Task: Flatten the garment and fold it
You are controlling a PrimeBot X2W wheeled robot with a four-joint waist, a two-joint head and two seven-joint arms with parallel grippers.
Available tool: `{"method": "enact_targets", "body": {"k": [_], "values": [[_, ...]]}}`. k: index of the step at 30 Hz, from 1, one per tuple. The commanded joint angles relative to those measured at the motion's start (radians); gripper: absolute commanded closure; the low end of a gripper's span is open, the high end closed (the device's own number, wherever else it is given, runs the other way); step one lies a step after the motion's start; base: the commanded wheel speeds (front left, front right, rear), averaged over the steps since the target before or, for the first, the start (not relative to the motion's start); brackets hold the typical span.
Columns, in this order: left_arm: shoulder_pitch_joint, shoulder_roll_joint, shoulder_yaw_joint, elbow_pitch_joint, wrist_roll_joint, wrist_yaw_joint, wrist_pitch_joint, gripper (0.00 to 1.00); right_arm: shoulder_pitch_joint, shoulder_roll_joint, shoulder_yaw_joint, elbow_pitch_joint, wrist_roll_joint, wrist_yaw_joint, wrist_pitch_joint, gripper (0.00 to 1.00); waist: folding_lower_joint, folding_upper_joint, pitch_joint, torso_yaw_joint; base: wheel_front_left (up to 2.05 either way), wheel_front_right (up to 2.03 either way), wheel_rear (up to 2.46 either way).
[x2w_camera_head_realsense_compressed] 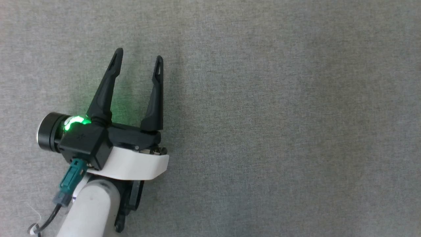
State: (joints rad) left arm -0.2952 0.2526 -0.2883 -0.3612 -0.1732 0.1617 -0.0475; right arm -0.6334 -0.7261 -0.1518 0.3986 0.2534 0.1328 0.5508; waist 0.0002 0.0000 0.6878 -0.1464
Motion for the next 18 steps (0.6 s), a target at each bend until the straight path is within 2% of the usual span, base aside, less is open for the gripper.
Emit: {"method": "enact_targets", "body": {"k": [1, 11, 18], "values": [[-0.023, -0.002, 0.003, 0.003, 0.01, 0.014, -0.006, 0.0, -0.016, -0.003, 0.007, 0.012, -0.009, -0.002, -0.009, 0.0, -0.0002, 0.0, -0.013, 0.001, 0.0, 0.0, 0.0], [0.011, -0.022, 0.014, 0.02, -0.032, 0.024, -0.056, 0.0, -0.021, 0.026, 0.033, 0.065, -0.004, -0.002, -0.057, 0.0, -0.0002, 0.0, -0.124, -0.001, 0.0, 0.0, 0.0], [0.067, -0.033, 0.027, 0.064, -0.068, 0.036, -0.08, 0.0, 0.014, 0.139, 0.0, -0.005, 0.038, -0.002, -0.115, 0.0, -0.0002, 0.0, -0.239, 0.001, 0.0, 0.0, 0.0]]}}
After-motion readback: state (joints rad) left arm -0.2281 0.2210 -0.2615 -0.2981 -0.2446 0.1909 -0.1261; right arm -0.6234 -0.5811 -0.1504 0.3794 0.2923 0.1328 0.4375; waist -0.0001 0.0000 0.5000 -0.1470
